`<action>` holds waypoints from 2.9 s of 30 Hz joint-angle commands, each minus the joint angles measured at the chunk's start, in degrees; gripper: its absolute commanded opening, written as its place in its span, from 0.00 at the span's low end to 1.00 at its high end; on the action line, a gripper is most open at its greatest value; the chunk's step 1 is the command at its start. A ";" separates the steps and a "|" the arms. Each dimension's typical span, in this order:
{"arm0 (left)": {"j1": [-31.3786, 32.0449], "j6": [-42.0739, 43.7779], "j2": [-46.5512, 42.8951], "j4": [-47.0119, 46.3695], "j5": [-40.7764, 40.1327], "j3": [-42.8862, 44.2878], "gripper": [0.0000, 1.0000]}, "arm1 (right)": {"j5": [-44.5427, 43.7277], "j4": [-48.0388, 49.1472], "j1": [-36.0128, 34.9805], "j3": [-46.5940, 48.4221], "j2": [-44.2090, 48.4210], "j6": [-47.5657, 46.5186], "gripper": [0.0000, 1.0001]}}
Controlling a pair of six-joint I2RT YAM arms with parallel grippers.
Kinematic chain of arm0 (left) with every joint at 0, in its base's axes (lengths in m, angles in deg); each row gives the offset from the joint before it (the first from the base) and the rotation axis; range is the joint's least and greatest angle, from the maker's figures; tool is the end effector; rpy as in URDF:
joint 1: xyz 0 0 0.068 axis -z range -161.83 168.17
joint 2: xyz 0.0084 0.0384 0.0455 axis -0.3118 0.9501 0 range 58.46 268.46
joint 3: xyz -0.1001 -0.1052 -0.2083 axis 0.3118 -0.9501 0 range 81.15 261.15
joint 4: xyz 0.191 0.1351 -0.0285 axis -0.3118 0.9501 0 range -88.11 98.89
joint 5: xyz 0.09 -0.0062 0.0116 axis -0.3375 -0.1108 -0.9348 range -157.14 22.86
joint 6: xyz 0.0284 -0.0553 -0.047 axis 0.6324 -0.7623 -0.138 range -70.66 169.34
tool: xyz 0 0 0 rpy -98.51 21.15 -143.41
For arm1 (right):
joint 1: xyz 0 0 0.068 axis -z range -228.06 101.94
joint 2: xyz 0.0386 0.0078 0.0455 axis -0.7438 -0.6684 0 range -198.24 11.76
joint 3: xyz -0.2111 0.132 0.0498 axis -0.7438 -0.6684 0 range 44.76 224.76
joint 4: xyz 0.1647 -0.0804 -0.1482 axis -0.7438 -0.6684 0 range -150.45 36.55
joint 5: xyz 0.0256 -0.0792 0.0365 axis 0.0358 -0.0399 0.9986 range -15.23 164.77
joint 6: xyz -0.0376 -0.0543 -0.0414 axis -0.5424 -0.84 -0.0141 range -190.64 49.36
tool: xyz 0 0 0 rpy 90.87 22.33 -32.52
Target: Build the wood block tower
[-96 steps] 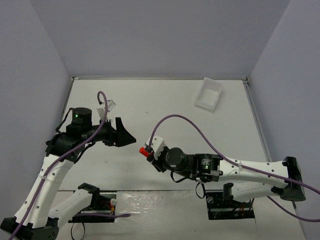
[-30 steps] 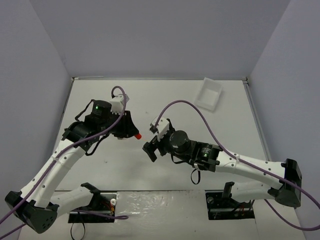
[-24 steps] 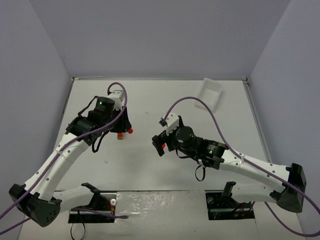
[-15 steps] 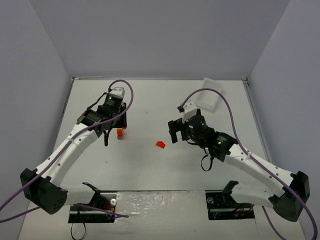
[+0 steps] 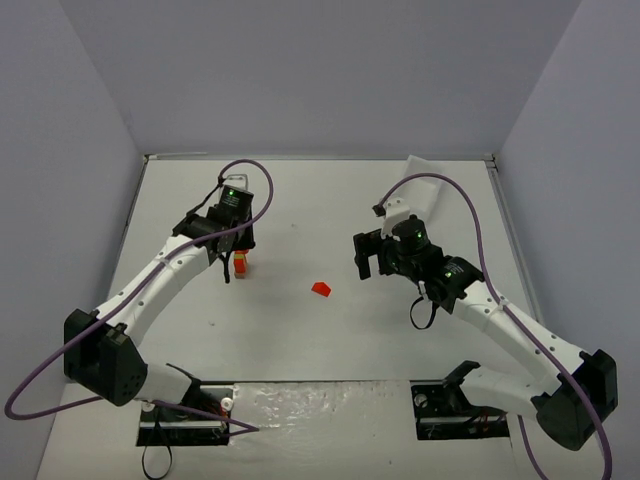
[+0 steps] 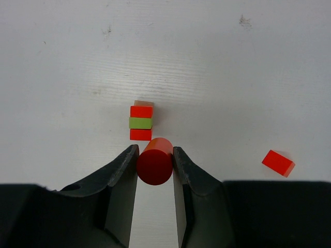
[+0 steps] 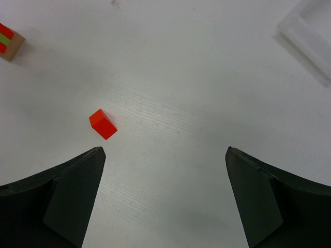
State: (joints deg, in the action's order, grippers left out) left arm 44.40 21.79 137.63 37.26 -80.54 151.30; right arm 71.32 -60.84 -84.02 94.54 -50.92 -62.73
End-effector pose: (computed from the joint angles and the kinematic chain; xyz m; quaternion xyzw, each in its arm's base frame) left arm 0.2735 -0.1177 0.2817 -0.0558 0.9150 -0.0781 0.3919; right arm 0.2167 0.1522 0.2919 -0.1822 0.7999 0.1905 0.5391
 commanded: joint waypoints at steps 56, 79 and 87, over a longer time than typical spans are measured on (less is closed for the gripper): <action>-3.82 3.52 5.41 -8.54 0.20 -3.21 0.06 | 5.98 1.94 1.68 0.58 -5.70 -0.83 1.00; -4.17 4.44 5.20 -8.29 -0.20 -3.18 0.08 | 6.44 1.94 1.68 0.58 -5.87 -0.88 1.00; -4.50 4.87 5.00 -9.06 0.40 -3.70 0.12 | 6.61 1.94 1.68 0.38 -5.72 -0.70 1.00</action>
State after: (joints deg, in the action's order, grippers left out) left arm 40.52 25.37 143.91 31.17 -80.09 147.02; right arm 77.25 -61.00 -82.58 94.26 -56.51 -63.19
